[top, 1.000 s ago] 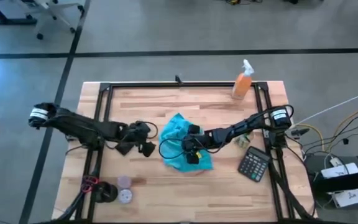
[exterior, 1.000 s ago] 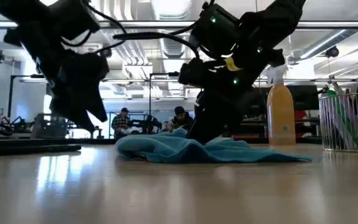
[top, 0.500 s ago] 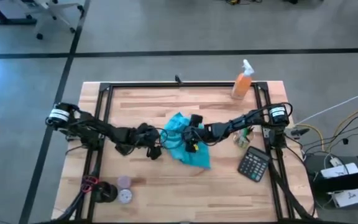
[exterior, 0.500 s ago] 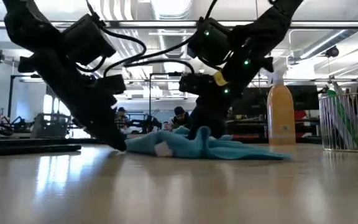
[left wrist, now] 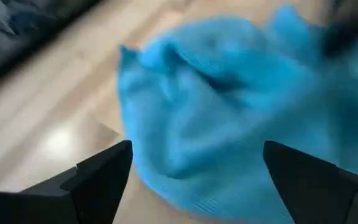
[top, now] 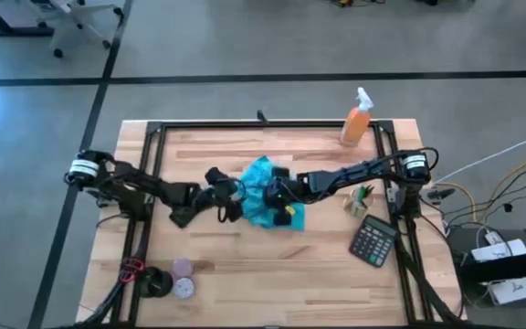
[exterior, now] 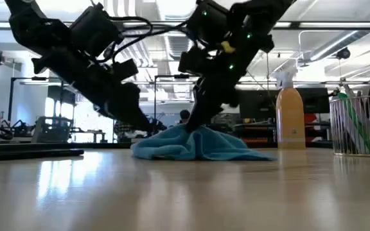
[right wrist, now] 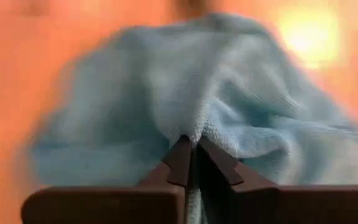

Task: Apply microfiber cloth
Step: Wipe the front and back of the black cellphone using the blue microfiber cloth

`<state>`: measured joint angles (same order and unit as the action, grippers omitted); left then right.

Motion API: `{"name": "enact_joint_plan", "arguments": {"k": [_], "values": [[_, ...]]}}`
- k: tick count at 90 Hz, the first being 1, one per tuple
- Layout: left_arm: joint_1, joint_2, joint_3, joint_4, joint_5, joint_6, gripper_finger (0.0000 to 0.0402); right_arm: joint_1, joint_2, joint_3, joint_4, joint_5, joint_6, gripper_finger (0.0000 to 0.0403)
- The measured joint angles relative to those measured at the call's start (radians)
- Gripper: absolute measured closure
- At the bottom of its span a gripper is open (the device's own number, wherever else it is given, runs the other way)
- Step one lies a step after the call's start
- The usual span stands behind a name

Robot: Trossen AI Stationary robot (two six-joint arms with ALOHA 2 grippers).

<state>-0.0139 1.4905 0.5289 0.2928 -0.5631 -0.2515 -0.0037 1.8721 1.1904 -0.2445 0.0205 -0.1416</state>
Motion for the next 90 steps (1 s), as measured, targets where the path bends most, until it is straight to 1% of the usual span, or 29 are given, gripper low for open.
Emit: {"name": "enact_joint_plan", "arguments": {"k": [11,22,30,37,40,46,52,57,62,72,81,90], "values": [[0.045,-0.011,0.0,-0.011,-0.002,0.052,0.0053,0.018,0.0,-0.007,-0.029,-0.021,0.037,0.0402],[0.055,-0.071,0.0,-0.131,-0.005,0.058,0.0053,0.019,0.002,-0.031,-0.029,-0.022,0.08,0.0402],[0.054,-0.138,0.0,-0.264,0.0,0.009,0.0053,0.021,0.002,-0.051,-0.028,-0.045,0.091,0.0402],[0.054,-0.192,-0.004,-0.393,0.063,-0.079,0.0053,0.028,0.003,-0.056,-0.047,-0.052,0.092,0.0403],[0.054,-0.204,-0.012,-0.421,0.097,-0.121,0.0053,0.028,0.002,-0.056,-0.047,-0.046,0.089,0.0403],[0.051,-0.215,-0.046,-0.415,0.166,-0.197,0.0053,0.029,0.002,-0.055,-0.046,-0.009,0.085,0.0403],[0.041,-0.212,-0.088,-0.391,0.247,-0.232,0.0053,0.024,0.002,-0.054,-0.049,0.048,0.076,0.0403],[0.033,-0.197,-0.112,-0.377,0.294,-0.25,0.0053,0.019,0.002,-0.054,-0.049,0.092,0.07,0.0403],[0.024,-0.192,-0.134,-0.381,0.309,-0.267,0.0053,0.015,0.002,-0.053,-0.051,0.109,0.063,0.0403],[0.024,-0.192,-0.129,-0.427,0.33,-0.283,0.0053,0.012,0.002,-0.053,-0.064,0.11,0.048,0.0403],[0.025,-0.208,-0.099,-0.528,0.373,-0.292,0.0053,0.01,0.002,-0.053,-0.08,0.11,0.036,0.0403],[0.024,-0.224,-0.069,-0.635,0.389,-0.31,0.0053,0.0,0.002,-0.053,-0.088,0.115,0.031,0.0403]]}}
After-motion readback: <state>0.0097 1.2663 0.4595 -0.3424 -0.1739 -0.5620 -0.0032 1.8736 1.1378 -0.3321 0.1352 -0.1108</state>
